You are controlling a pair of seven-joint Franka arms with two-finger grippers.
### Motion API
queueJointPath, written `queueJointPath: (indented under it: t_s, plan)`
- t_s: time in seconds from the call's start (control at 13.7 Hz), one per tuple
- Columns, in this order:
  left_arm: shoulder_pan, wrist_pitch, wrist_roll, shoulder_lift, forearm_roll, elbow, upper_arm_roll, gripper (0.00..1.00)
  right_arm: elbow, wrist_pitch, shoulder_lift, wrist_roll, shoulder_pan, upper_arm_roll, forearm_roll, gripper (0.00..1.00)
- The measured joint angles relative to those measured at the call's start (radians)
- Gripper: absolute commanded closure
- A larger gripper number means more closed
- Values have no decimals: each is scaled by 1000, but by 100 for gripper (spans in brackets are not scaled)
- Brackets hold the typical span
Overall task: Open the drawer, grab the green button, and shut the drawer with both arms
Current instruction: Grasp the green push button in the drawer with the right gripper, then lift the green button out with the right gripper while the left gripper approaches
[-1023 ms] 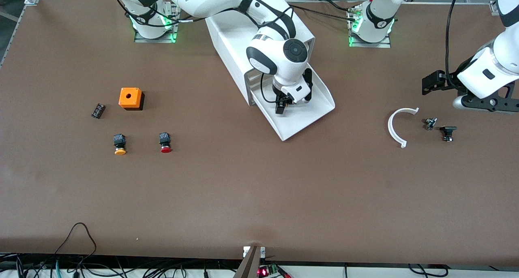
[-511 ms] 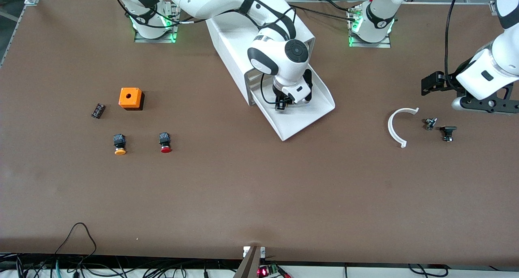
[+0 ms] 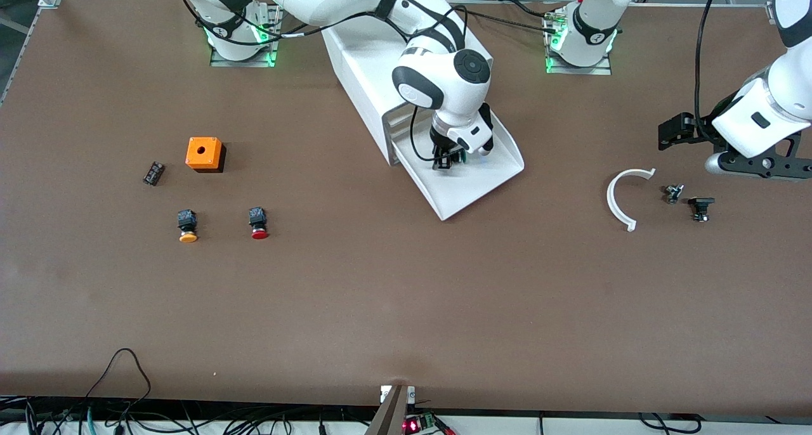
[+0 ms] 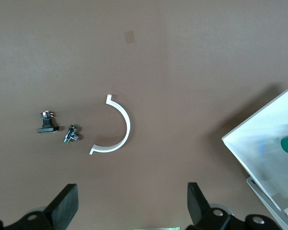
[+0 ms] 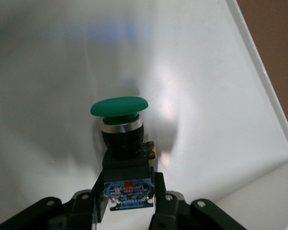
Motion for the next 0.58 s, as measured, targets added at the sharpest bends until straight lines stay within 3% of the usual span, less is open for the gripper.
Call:
queueJointPath:
  t_s: [0.29,0.58]
  plan:
    - [0,4,0,3,0,0,0,0,98,-94,-76,27,-7,-13,-7,79]
    - [0,28,0,13,0,2,0,0,115,-127,-217,109,-114,-56,-6,79]
